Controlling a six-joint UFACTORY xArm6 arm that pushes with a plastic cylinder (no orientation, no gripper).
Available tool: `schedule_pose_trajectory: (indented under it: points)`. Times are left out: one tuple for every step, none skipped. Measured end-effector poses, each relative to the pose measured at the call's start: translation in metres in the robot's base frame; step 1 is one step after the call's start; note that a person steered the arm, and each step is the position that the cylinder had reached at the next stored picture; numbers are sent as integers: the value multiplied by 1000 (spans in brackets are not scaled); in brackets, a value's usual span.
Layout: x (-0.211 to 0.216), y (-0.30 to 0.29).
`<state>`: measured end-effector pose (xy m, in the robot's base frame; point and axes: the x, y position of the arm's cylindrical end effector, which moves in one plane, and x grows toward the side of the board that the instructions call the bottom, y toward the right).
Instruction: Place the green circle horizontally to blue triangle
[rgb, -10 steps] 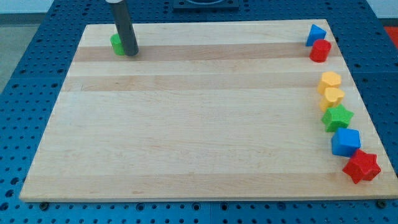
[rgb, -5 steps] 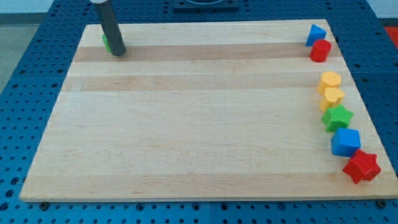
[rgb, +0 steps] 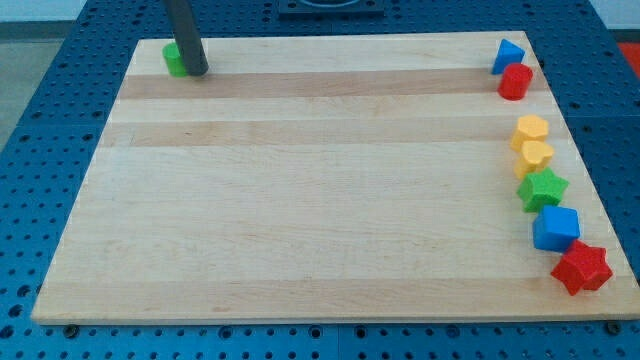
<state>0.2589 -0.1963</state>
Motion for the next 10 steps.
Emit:
schedule_pose_trajectory:
  points:
    - [-2,0]
    - [-2,1]
    - [-2,4]
    - [-2,5]
    - [-2,5]
    - [-2,10]
    - [-2,19]
    - [-2,33]
    - [-2,48]
    - [-2,66]
